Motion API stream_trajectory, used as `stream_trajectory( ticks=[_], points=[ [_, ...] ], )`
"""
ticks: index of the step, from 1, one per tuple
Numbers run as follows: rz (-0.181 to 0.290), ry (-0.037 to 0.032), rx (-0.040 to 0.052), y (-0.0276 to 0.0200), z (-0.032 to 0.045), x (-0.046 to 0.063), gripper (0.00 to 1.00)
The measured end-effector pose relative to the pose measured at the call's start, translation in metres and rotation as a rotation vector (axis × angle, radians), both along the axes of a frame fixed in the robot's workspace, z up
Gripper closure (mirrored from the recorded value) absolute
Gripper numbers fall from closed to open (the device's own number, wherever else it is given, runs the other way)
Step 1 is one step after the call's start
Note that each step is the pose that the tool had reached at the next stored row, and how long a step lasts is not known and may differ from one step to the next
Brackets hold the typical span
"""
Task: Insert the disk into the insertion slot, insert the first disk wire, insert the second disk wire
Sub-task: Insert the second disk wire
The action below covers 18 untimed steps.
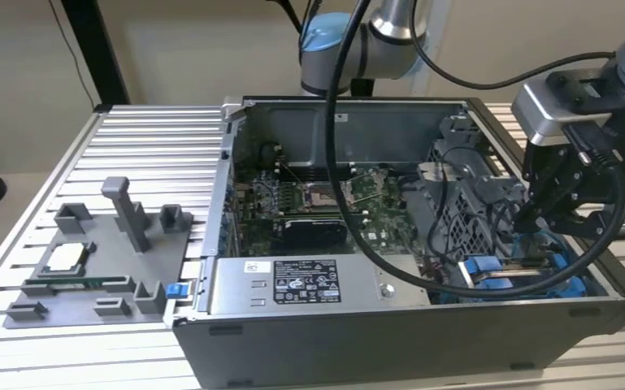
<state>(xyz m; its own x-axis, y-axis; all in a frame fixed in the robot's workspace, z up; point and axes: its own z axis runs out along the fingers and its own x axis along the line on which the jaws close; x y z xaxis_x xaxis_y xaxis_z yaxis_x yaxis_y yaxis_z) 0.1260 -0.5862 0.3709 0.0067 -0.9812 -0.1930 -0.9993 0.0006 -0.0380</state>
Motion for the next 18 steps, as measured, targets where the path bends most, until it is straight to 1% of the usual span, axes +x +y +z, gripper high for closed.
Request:
stream_trajectory(
  ticks=[6, 10, 12, 14, 16, 18],
  points=[
    [0.023, -0.0003, 0.0, -0.0032, -0.0065, 0.0, 1.0],
    [0.032, -0.0017, 0.0, -0.0059, -0.0116, 0.0, 1.0],
    [0.035, -0.0028, -0.0014, -0.006, -0.0138, 0.0, 1.0],
    [0.039, -0.0044, -0.0053, -0.006, -0.0156, 0.0, 1.0],
    [0.04, -0.0091, -0.0096, -0.006, -0.0175, 0.0, 1.0],
    [0.04, -0.0165, -0.0114, -0.006, -0.0198, 0.0, 1.0]
  ],
)
